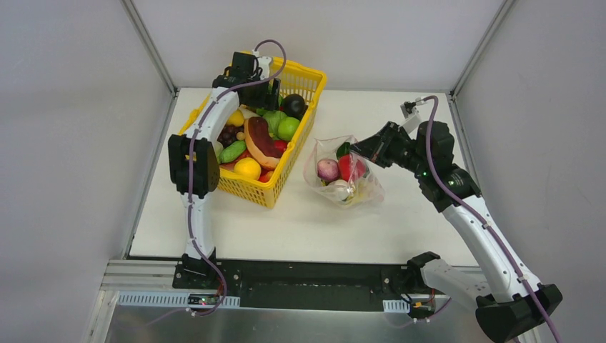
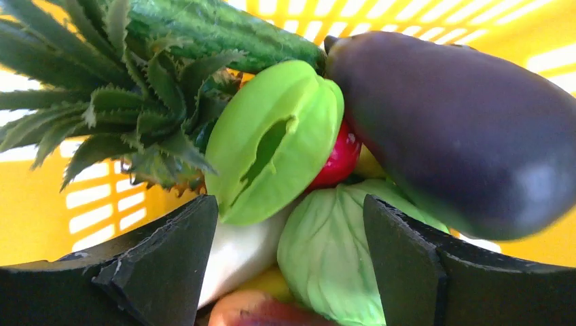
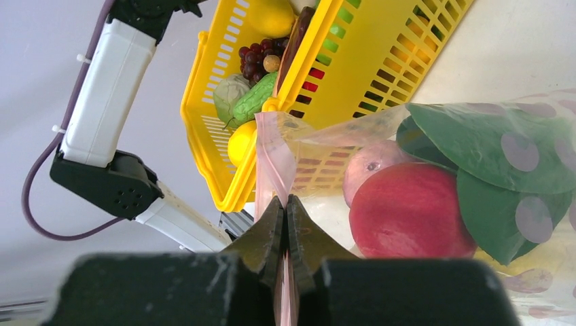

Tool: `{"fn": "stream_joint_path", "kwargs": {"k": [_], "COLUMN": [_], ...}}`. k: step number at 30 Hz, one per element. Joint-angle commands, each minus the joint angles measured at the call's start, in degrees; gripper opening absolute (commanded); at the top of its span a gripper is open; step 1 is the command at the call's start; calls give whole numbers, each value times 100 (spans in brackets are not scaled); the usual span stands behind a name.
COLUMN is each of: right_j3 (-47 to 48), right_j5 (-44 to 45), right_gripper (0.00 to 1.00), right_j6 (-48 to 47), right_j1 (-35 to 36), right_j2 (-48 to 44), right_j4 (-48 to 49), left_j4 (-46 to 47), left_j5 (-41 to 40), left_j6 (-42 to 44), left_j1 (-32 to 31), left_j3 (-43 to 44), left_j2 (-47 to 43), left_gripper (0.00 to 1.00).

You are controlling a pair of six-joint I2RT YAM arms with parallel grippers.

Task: Place the food in the zip-top bag and seal the zipper
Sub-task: Pick up the fake fruit from the bin.

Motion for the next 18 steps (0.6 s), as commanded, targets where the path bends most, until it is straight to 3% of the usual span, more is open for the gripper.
{"fn": "stream_joint_path", "kwargs": {"k": [1, 18], "right_j3": [108, 114], "right_j5": [-72, -197], "right_gripper": [3, 3], "right_j6": [55, 170], "right_j1": [-5, -11], "right_j2": [32, 222], "right_j4": [410, 545], "left_j4": [-324, -727], "left_j5": [-69, -279], "left_j6": [444, 512], "left_j1": [-71, -116], "left_j3": [535, 1057], "left_j2": [125, 958], "left_gripper": [81, 80]}}
